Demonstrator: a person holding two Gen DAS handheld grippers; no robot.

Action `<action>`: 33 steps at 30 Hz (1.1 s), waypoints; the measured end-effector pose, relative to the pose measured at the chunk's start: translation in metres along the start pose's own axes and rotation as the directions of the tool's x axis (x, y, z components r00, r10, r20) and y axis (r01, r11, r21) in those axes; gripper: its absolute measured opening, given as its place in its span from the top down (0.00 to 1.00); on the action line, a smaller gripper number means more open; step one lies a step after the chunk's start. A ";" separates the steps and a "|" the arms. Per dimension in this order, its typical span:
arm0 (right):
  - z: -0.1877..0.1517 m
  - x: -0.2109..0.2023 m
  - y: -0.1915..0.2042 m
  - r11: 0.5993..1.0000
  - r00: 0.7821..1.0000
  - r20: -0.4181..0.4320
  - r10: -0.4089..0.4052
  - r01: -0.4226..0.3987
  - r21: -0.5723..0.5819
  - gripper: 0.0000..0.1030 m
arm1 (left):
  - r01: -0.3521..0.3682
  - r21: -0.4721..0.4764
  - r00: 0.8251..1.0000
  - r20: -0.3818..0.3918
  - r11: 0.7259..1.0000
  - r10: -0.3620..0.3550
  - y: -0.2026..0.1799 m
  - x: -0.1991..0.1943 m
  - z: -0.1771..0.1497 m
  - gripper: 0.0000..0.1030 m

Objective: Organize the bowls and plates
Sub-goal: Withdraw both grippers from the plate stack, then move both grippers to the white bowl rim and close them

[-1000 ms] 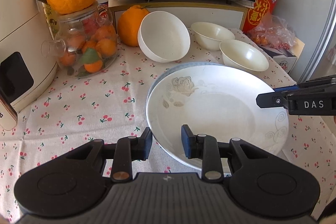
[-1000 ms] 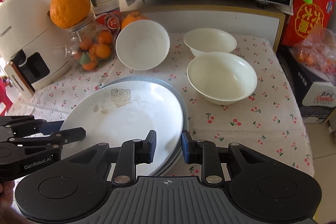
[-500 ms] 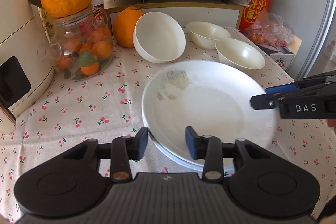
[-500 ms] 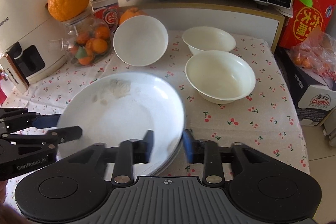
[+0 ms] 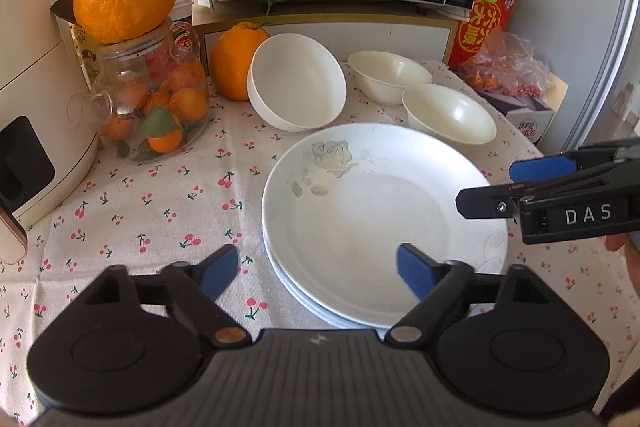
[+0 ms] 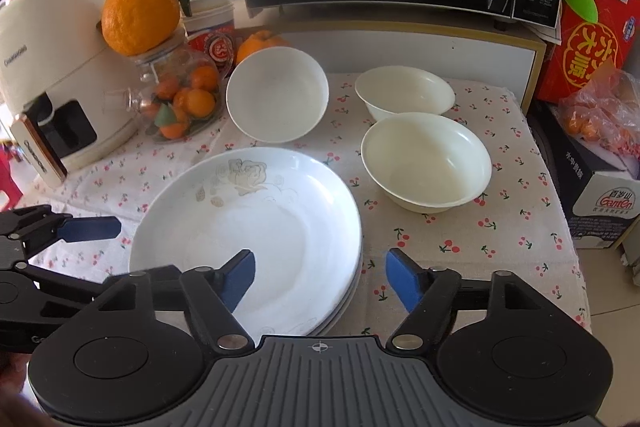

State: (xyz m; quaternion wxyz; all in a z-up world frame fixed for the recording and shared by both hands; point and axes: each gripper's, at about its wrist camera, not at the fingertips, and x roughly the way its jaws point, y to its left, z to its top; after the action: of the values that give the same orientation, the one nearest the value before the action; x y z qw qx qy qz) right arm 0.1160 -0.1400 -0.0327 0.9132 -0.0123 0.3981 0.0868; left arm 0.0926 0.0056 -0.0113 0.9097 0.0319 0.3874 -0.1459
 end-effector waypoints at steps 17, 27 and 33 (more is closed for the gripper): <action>0.083 0.016 -0.009 0.977 0.996 0.053 0.076 -0.085 0.196 0.12 | -0.144 -0.145 0.987 0.052 0.979 0.153 0.035 0.008 0.063 0.00; 0.106 0.070 -0.047 0.915 0.984 0.103 0.144 -0.172 0.366 0.12 | -0.109 -0.147 0.983 0.134 0.983 0.129 0.042 0.052 0.088 0.03; 0.108 0.099 -0.062 0.842 0.969 0.125 0.211 -0.246 0.480 0.17 | -0.080 -0.142 0.987 0.126 0.987 0.098 0.045 0.081 0.094 0.25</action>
State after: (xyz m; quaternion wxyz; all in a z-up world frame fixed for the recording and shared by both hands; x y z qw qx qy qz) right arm 0.2707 -0.1768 -0.0339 0.8820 0.2709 0.3746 0.0911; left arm 0.2240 0.0128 -0.0058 0.9392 -0.0231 0.3333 -0.0800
